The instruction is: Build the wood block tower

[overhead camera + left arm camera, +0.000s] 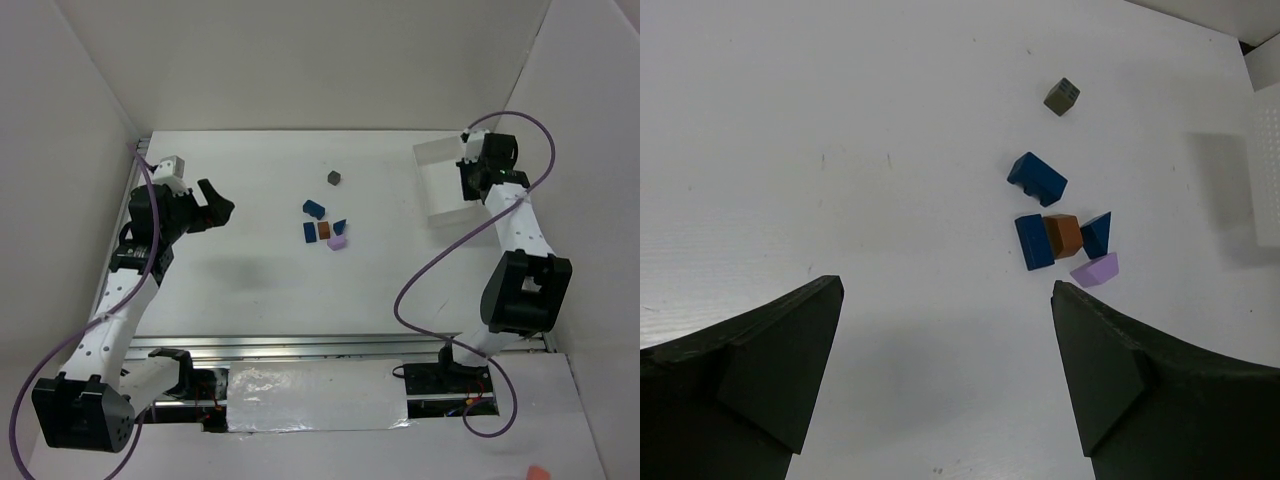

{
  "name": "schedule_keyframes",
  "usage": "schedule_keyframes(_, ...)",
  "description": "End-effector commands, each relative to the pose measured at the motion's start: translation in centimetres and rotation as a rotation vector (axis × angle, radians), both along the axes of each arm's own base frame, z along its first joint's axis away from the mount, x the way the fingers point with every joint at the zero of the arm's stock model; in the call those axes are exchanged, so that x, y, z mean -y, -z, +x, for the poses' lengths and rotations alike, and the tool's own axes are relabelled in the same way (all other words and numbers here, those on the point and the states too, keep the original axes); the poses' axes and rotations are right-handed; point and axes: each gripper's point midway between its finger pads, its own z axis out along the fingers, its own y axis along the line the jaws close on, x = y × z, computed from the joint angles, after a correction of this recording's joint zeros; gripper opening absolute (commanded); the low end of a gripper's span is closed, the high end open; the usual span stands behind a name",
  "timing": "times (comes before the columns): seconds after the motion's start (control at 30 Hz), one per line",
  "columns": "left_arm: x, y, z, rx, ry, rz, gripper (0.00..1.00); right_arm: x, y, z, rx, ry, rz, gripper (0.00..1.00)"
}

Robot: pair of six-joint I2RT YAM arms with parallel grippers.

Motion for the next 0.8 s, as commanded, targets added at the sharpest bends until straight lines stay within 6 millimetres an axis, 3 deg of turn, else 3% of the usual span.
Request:
schedule_keyframes(0.0,0.4,-2.1,0.7,0.056,0.028,0.011,0.99,-2.5,-1.2,1.3,0.092,-0.201,0.126,0.00)
schedule_keyframes(0.17,0.5,-1.0,0.6,0.031,0.049,0.023,0.99,-0.8,1.3,1.9,-0.005,-0.214,0.142,0.00)
schedule_keyframes(0.2,0.6,-0.7,0.7,0.020,0.051,0.025,0.99,-0.3,3.1,2.0,-0.061,-0.192,0.153,0.00)
schedule_keyframes(0.37,0.6,-0.1,1.1,0.000,0.062,0.036,0.99,3.1,6.2,2.4,-0.149,-0.055,0.161,0.00)
schedule_keyframes(0.57,0.6,0.2,1.4,-0.010,0.066,0.045,0.99,5.1,7.0,2.3,-0.130,0.012,0.157,0.02)
schedule_keyframes(0.77,0.9,1.0,2.0,-0.031,0.080,0.034,0.99,6.8,7.1,2.1,-0.127,0.075,0.158,0.13)
